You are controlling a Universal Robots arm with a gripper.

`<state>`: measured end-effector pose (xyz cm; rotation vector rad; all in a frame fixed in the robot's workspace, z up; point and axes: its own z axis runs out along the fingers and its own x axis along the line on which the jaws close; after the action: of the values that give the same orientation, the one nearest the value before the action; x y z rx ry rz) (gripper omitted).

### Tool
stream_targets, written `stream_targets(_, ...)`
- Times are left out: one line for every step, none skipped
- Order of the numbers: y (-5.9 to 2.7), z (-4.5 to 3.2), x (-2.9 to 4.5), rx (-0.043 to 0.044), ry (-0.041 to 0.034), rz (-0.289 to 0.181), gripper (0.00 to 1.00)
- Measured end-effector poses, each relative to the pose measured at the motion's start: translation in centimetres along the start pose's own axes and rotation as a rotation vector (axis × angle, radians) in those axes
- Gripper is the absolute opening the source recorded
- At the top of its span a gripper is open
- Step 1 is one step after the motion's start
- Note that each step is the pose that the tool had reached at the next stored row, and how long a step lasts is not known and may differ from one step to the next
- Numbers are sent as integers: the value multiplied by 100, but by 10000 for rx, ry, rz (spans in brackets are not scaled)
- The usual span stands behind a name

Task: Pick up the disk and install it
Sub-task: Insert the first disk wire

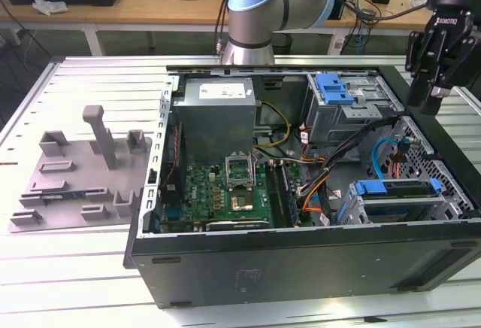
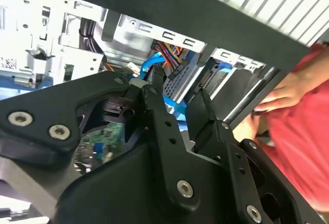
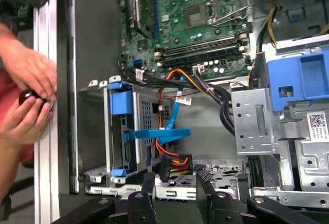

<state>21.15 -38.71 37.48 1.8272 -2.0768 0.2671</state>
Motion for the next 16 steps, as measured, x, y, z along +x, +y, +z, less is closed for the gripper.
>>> stream_targets(0,3,-2,-41,-7,95,45)
stream_targets(0,3,-1,-51,-3,105,45)
stream_targets(0,3,-2,-53,-3,104,45)
stream_targets(0,4,-1,-53,-4,104,45)
stream_targets(-1,3,-2,-53,-3,103,45)
stream_targets(-1,3,-2,-53,-3,103,45)
stream_targets(-1,3,-2,-53,-3,103,45)
stream_targets(-1,3,-1,-53,19,112,45)
stream_targets(-2,5,-2,-55,42,135,45)
stream_targets(-3,10,-5,-78,88,236,45)
stream_targets(-3,14,-6,-108,96,349,45)
stream_targets(-3,20,-8,-146,90,470,45)
stream_targets(-4,26,-11,-185,78,578,45)
stream_targets(-4,33,-14,-235,66,705,45)
stream_targets(-5,39,-17,-293,57,850,45)
stream_targets(-5,43,-18,-319,60,922,45)
